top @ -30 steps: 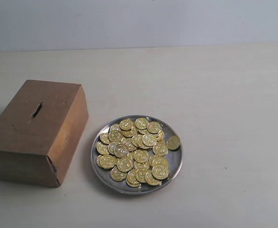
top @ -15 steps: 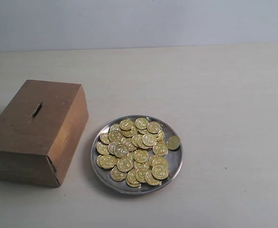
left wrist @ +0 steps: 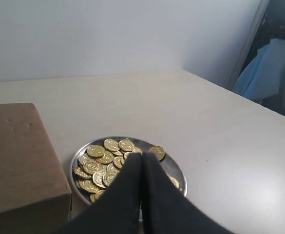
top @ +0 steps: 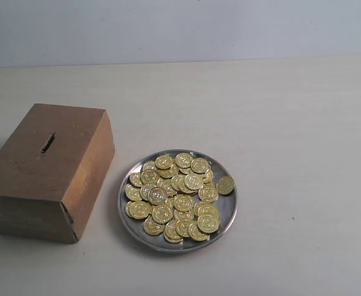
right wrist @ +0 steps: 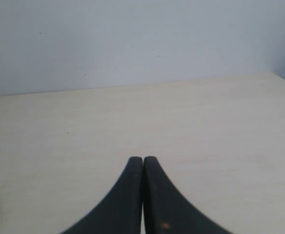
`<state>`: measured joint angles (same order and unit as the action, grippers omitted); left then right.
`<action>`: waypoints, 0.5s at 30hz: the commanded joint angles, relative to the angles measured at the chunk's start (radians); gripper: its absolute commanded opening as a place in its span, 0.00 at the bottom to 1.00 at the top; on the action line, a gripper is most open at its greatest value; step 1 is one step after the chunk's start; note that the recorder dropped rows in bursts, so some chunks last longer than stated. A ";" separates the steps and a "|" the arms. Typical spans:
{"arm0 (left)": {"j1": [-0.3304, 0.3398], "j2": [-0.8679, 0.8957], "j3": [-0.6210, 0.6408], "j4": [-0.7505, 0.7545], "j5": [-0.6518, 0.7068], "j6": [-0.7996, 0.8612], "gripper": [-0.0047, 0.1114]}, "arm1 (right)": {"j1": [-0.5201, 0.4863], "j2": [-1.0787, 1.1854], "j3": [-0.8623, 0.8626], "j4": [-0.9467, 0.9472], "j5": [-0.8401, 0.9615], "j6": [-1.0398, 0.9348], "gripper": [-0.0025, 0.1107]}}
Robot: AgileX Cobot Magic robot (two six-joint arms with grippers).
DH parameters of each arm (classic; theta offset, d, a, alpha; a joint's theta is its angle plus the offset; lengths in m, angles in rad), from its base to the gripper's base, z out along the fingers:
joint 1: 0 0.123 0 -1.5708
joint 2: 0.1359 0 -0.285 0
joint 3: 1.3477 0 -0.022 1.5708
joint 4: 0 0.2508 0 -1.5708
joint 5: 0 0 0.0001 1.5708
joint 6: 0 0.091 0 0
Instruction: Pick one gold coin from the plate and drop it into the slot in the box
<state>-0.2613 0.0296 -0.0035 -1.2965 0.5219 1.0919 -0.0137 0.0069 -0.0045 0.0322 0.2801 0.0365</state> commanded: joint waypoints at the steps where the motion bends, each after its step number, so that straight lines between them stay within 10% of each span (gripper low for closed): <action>1: -0.008 -0.007 0.004 0.001 -0.002 0.007 0.05 | 0.002 -0.007 0.004 -0.006 -0.001 -0.004 0.02; 10: 0.001 -0.030 0.004 0.001 0.000 0.007 0.05 | 0.002 -0.007 0.004 -0.004 -0.001 -0.006 0.02; 15: 0.111 -0.030 0.004 0.001 0.004 0.007 0.05 | 0.002 -0.007 0.004 -0.004 -0.003 -0.004 0.02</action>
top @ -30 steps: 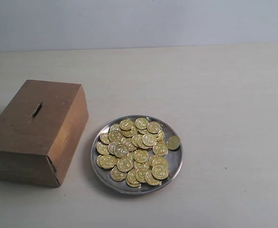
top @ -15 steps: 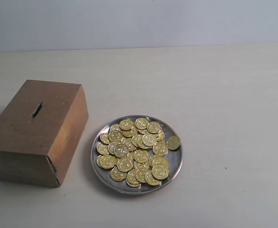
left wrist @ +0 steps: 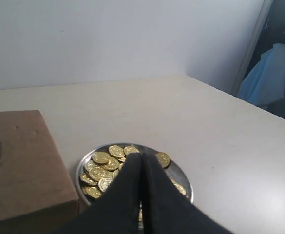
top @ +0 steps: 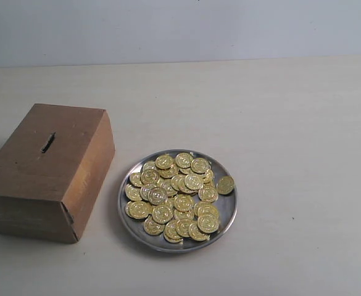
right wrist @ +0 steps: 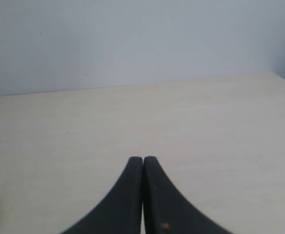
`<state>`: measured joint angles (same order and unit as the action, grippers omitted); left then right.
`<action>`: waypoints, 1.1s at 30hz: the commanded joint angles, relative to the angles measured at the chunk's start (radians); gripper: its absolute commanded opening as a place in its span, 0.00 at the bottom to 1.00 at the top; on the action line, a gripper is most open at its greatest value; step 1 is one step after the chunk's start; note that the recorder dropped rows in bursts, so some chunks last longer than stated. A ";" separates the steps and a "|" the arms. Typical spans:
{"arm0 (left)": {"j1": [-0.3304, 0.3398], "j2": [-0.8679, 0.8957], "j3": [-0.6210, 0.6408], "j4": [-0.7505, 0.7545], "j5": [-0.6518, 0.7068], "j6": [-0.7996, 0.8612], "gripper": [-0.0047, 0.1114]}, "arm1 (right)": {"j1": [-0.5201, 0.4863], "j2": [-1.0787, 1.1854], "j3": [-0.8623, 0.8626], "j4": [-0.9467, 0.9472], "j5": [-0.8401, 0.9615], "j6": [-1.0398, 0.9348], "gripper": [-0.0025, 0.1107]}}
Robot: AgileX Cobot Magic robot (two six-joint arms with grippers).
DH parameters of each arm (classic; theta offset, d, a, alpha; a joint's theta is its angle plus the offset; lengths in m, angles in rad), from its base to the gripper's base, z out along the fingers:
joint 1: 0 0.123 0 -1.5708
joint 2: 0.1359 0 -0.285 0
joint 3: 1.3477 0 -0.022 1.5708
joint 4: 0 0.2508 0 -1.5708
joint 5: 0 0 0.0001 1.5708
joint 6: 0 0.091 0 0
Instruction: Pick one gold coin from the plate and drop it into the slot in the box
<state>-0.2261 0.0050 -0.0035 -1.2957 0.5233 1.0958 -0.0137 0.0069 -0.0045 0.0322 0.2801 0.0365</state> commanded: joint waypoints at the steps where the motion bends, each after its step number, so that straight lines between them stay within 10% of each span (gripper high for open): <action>1: 0.111 -0.005 0.004 0.000 0.002 0.003 0.05 | 0.002 -0.007 0.004 -0.004 -0.003 -0.004 0.02; 11: 0.236 -0.005 0.004 0.041 -0.064 0.015 0.05 | 0.002 -0.007 0.004 -0.004 -0.003 -0.007 0.02; 19: 0.236 -0.005 0.004 -0.111 -0.481 -0.009 0.05 | 0.002 -0.007 0.004 -0.004 0.002 -0.007 0.02; 27: 0.236 -0.005 0.004 1.125 -0.517 -1.316 0.05 | 0.002 -0.007 0.004 -0.004 0.005 -0.007 0.02; 33: 0.256 -0.005 0.004 1.188 -0.217 -1.255 0.05 | 0.002 -0.007 0.004 -0.004 0.005 -0.007 0.02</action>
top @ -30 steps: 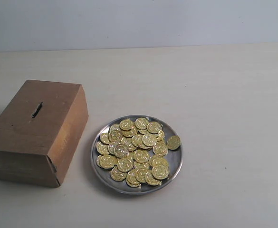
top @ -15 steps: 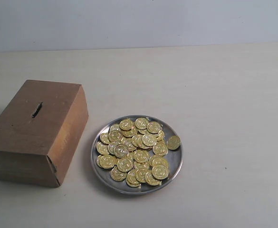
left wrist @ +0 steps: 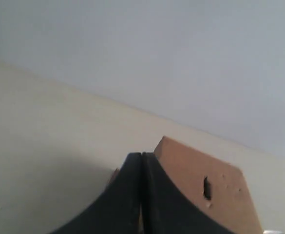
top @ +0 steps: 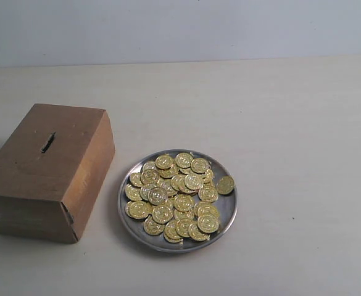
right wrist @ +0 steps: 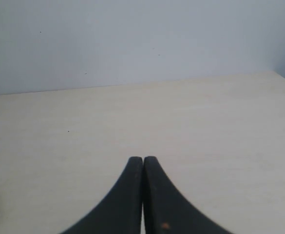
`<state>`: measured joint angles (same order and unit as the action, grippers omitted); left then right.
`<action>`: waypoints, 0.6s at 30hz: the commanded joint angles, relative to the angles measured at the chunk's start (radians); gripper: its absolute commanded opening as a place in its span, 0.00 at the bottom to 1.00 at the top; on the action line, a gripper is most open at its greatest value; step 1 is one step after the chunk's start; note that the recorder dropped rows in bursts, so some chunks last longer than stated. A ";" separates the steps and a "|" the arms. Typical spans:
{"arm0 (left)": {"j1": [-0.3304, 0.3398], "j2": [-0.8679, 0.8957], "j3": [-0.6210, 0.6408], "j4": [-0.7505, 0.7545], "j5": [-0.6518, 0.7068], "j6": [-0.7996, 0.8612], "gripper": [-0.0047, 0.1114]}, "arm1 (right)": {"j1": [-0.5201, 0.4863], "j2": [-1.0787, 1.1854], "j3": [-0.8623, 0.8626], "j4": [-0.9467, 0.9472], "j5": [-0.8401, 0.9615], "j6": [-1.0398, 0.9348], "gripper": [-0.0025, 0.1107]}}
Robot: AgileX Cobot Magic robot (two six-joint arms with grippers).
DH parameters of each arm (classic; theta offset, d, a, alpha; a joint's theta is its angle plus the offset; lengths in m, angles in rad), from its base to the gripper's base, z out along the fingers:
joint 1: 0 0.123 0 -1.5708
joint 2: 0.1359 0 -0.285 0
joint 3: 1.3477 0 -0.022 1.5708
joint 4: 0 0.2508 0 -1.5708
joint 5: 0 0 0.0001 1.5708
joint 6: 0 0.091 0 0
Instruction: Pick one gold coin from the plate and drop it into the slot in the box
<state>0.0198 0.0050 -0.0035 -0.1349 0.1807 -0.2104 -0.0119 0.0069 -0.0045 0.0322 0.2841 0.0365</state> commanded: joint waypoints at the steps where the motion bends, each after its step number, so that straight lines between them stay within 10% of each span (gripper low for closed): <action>1: 0.008 -0.005 0.004 0.027 0.158 0.078 0.05 | 0.000 -0.007 0.004 -0.004 0.001 -0.007 0.02; 18: -0.087 -0.005 0.004 0.025 0.171 0.183 0.05 | 0.000 -0.007 0.004 -0.004 0.001 -0.007 0.02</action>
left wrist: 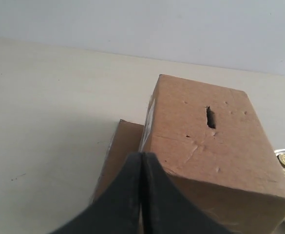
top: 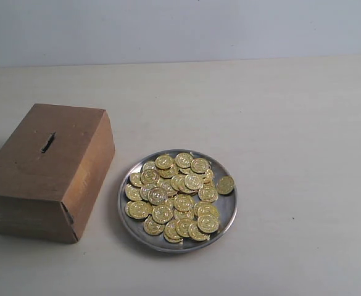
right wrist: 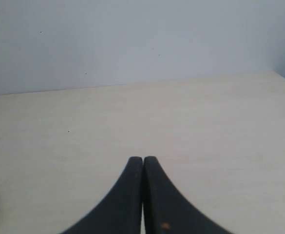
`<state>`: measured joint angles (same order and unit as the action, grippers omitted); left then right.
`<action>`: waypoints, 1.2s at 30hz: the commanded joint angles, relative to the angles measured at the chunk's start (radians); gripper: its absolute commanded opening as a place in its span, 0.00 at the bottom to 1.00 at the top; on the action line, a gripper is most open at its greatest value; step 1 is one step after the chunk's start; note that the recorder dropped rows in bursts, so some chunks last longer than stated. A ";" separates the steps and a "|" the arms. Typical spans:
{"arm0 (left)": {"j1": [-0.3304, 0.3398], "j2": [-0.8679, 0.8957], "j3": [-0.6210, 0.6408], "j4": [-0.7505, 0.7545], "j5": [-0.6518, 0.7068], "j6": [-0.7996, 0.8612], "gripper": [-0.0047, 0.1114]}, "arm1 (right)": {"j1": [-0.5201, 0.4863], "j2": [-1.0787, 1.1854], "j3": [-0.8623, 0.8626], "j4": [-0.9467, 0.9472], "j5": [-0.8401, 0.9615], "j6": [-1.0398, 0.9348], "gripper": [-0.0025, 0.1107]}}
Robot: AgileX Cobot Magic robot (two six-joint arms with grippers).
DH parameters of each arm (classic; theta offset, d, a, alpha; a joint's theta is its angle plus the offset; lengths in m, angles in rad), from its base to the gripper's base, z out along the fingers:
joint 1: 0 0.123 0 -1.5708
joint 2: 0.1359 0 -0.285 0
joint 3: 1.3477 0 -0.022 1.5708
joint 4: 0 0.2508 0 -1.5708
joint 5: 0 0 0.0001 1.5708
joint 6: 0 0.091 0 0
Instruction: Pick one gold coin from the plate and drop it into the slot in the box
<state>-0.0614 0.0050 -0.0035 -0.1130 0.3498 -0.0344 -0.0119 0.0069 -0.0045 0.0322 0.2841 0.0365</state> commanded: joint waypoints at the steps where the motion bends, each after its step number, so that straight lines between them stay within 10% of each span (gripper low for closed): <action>1: -0.006 -0.005 0.004 0.003 0.004 0.007 0.05 | 0.000 -0.007 0.004 -0.004 0.001 -0.007 0.02; 36: -0.006 -0.005 0.004 0.021 0.004 0.054 0.05 | 0.000 -0.007 0.004 -0.004 0.001 -0.007 0.02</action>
<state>-0.0614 0.0050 -0.0035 -0.1112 0.3585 0.0187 -0.0119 0.0069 -0.0045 0.0322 0.2841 0.0365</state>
